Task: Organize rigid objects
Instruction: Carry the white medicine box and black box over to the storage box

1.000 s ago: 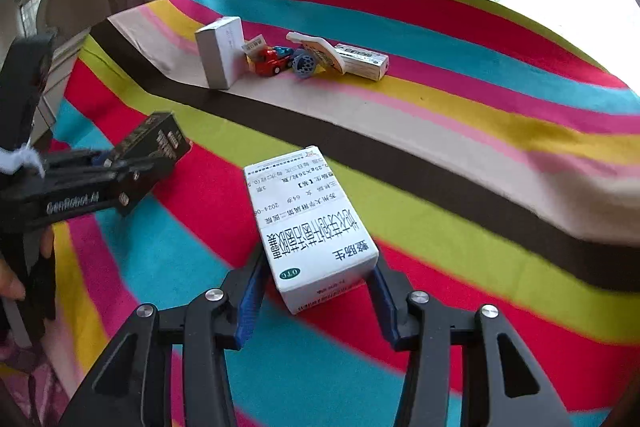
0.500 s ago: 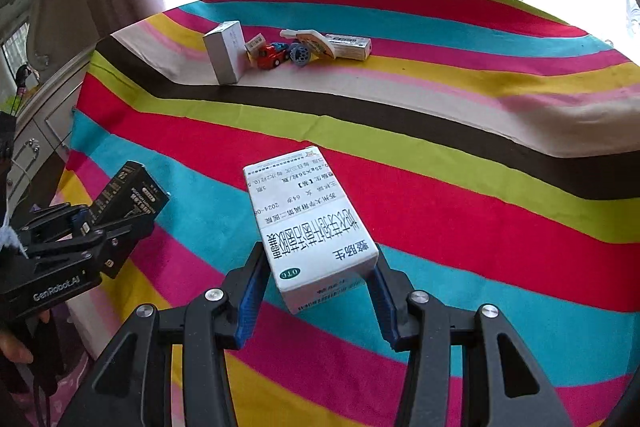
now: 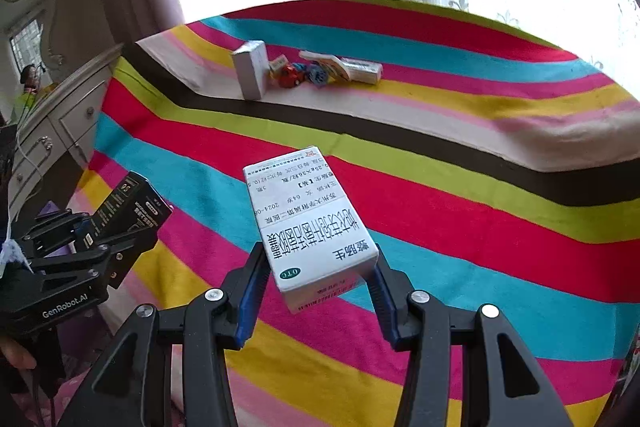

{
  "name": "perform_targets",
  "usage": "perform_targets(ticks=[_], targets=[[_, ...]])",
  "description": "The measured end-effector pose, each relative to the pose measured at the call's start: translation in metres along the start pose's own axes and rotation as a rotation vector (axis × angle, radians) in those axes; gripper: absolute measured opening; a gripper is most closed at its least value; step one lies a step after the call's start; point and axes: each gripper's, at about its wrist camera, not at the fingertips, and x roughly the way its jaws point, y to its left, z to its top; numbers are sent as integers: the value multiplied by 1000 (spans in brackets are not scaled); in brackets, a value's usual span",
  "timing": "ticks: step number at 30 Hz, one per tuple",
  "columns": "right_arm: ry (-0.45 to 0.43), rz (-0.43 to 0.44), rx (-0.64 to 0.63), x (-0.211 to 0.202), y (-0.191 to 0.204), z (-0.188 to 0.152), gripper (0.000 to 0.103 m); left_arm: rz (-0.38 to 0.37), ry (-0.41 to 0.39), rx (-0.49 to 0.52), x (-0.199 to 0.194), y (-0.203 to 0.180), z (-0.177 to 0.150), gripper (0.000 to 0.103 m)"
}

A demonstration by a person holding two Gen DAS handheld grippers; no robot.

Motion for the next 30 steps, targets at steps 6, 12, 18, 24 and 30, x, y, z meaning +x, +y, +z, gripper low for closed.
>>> perform_targets(ticks=[6, 12, 18, 24, 30], targets=[[-30, 21, -13, -18, 12, 4, 49, 4, -10, 12, -16, 5, -3, 43], [-47, 33, -40, -27, 25, 7, 49, 32, -28, 38, -36, 17, -7, 43], [-49, 52, -80, -28, 45, 9, 49, 62, -41, 55, -54, 31, -11, 43], [-37, 76, -124, -25, 65, 10, 49, 66, -39, 38, -64, 46, -17, 43], [-22, 88, -185, -21, 95, 13, 49, 101, -34, 57, -76, 53, -23, 43]])
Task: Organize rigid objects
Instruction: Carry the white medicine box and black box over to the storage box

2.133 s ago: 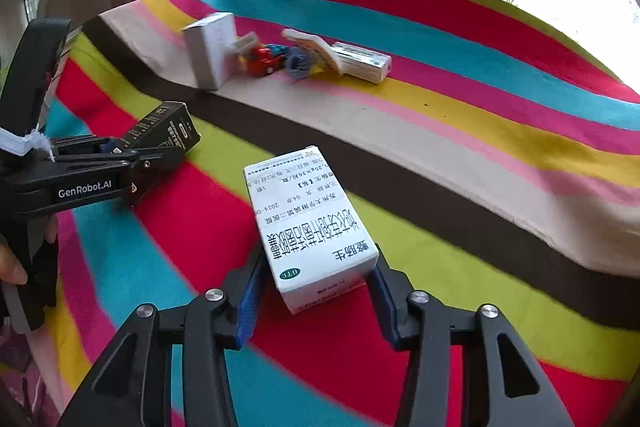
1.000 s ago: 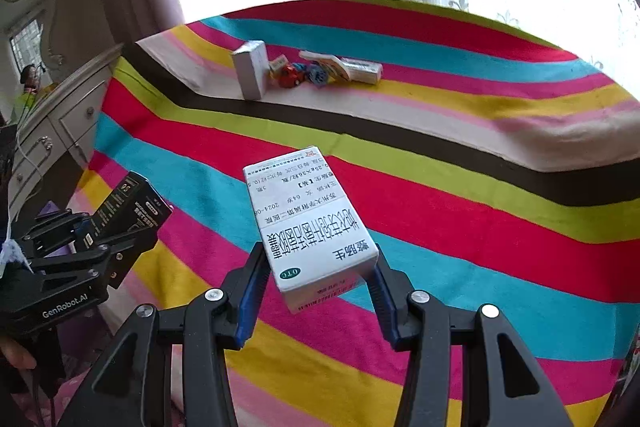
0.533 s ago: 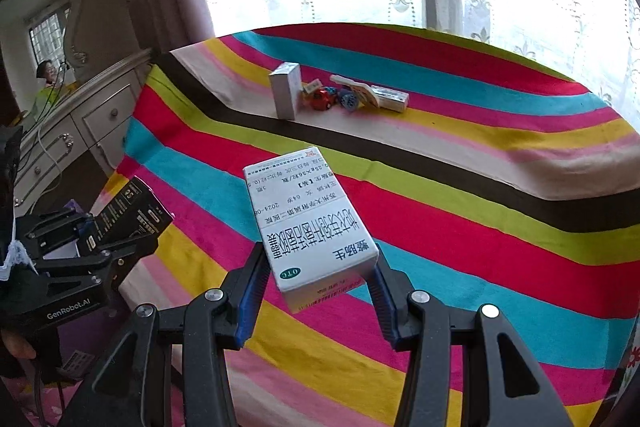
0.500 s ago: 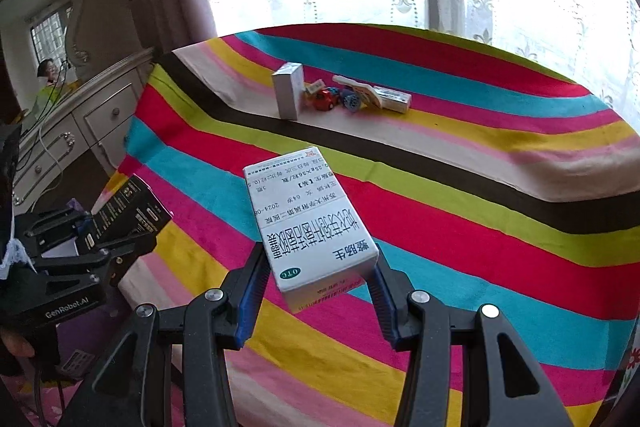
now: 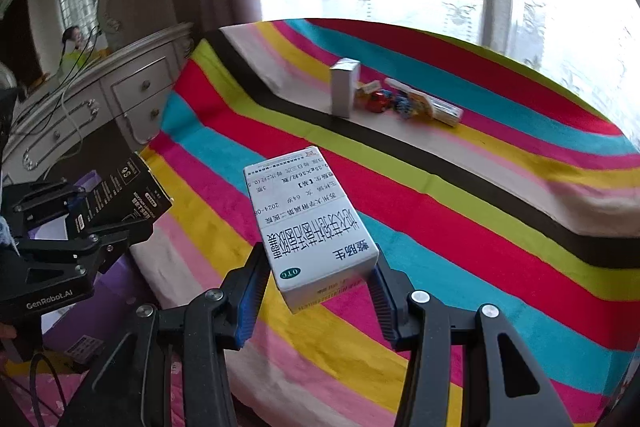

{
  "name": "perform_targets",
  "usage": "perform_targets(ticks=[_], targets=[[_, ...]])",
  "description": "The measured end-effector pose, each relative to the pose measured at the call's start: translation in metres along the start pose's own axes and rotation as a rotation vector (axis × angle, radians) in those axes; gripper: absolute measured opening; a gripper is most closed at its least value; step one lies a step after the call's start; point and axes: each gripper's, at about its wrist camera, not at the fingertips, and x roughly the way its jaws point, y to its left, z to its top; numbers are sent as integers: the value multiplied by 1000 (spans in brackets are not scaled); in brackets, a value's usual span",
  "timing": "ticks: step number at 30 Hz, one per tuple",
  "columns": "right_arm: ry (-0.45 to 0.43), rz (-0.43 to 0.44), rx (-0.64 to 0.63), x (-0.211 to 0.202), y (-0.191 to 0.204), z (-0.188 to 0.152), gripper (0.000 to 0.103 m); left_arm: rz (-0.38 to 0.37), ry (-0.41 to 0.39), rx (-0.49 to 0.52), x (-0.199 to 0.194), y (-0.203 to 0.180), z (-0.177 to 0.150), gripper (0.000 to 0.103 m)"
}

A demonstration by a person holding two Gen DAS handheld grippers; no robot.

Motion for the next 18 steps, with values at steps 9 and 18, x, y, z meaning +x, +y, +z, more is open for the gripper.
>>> perform_targets(ticks=[9, 18], targets=[[40, 35, -164, 18, 66, 12, 49, 71, 18, -57, -16, 36, -27, 43], [60, 116, -335, 43, 138, 20, 49, 168, 50, -198, -29, 92, -62, 43]])
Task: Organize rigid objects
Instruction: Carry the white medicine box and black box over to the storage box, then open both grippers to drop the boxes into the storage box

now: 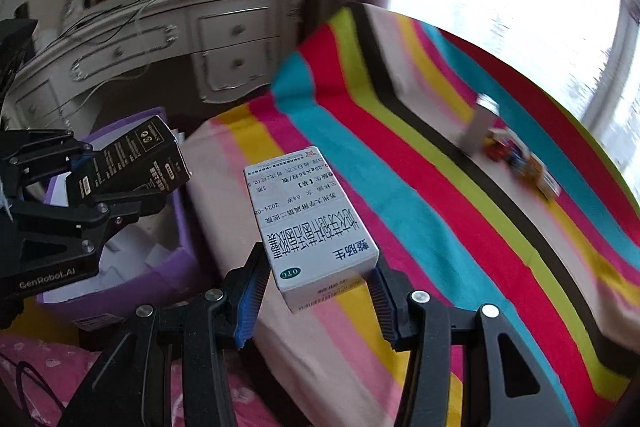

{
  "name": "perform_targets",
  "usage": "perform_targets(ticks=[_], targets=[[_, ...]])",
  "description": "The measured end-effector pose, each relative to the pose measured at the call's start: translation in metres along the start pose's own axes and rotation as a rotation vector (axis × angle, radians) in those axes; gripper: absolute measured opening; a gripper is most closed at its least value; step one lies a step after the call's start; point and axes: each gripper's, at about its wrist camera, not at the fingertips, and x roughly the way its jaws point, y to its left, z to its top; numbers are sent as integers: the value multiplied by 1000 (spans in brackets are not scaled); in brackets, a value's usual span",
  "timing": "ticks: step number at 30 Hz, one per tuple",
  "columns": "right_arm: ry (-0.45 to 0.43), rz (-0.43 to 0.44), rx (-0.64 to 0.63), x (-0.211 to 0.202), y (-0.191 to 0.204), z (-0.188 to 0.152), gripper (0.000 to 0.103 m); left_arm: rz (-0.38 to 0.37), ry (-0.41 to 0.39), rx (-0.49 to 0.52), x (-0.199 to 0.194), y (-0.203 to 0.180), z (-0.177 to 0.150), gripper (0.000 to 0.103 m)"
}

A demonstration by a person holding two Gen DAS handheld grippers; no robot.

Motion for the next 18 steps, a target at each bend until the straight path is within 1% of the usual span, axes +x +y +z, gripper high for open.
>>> perform_targets(ticks=[6, 10, 14, 18], targets=[[9, 64, -88, 15, 41, 15, 49, 69, 49, -110, 7, 47, -24, 43], [12, 147, -134, 25, 70, 27, 49, 129, 65, -185, 4, 77, -40, 43], [13, 231, -175, 32, 100, 35, 49, 222, 86, -230, -1, 108, -51, 43], [20, 279, -234, 40, 131, 37, 49, 269, 100, -284, -6, 135, -61, 43]])
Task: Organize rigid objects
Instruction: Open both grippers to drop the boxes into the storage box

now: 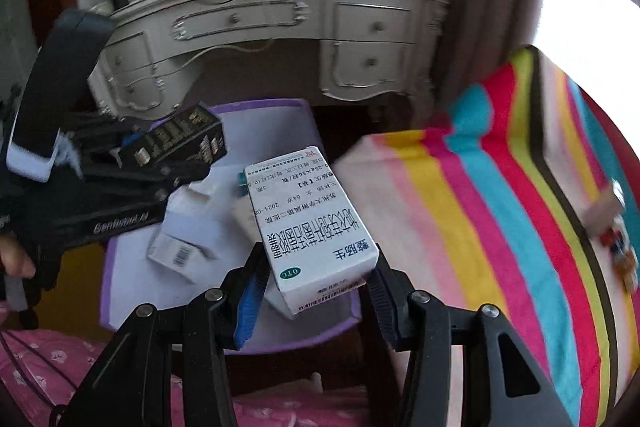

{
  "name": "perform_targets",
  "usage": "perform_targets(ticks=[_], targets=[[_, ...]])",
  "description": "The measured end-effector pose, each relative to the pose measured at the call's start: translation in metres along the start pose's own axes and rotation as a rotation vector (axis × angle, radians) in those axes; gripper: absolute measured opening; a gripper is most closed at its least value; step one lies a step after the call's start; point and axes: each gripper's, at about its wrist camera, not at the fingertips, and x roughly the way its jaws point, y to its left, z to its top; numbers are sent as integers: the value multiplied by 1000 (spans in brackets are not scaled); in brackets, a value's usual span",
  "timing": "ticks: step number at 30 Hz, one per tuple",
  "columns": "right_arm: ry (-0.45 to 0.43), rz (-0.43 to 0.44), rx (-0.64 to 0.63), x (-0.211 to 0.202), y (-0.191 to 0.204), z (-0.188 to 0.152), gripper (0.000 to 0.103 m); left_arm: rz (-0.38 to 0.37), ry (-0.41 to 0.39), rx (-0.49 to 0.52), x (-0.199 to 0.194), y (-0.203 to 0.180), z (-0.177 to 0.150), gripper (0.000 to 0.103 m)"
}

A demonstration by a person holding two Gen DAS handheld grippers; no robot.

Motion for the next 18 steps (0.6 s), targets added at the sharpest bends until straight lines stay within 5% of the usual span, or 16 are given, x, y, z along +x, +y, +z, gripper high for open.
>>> perform_targets(ticks=[13, 14, 16, 18], targets=[[55, 192, 3, 25, 40, -8, 51, 98, 33, -43, 12, 28, -1, 44], [57, 203, 13, 26, 39, -9, 51, 125, 43, -38, 14, 27, 0, 48], [50, 218, 51, 28, 34, -9, 55, 166, 35, -26, 15, 23, 4, 76], [31, 223, 94, 24, 23, -12, 59, 192, 0, -17, 11, 15, 10, 82]])
